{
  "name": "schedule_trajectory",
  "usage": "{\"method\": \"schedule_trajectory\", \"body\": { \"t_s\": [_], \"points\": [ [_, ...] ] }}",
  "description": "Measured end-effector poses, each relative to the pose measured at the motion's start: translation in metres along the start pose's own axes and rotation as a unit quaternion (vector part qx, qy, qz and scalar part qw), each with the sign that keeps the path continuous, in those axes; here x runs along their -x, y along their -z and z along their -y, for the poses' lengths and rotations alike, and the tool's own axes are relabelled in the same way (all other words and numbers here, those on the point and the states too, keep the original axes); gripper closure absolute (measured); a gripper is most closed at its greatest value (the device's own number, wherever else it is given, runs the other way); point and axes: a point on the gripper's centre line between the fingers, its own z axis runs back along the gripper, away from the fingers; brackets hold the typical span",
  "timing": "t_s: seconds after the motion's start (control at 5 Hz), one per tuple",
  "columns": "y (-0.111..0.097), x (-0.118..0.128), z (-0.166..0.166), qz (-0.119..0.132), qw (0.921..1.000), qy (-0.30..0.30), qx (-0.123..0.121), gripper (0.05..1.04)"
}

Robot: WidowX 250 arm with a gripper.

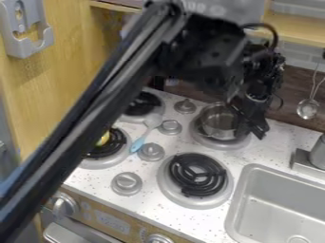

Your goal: Move the silver pot to the top right burner

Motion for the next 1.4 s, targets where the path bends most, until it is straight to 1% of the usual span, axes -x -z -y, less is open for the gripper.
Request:
{"method": "schedule_trajectory", "body": {
  "t_s": [0.2,0.4,0.6,0.8,1.0,1.2,1.4],
  "points": [
    [0.001,0.003,-0.003,-0.008,0.9999,-0.004,-0.009,1.008],
    [0.016,0.017,0.005,-0.028,0.9995,-0.012,0.000,0.860],
    [0.008,0.026,0.002,-0.026,0.9992,-0.031,0.000,0.610],
    [-0.015,0.035,-0.007,-0.009,0.9984,-0.056,-0.003,0.311],
    [-0.035,0.052,-0.004,0.006,0.9971,-0.075,0.009,0.077],
    [-0.057,0.067,0.001,0.017,0.9949,-0.097,0.022,0.073],
    [-0.074,0.099,-0.007,0.004,0.9831,-0.176,0.049,0.083]
  ]
}}
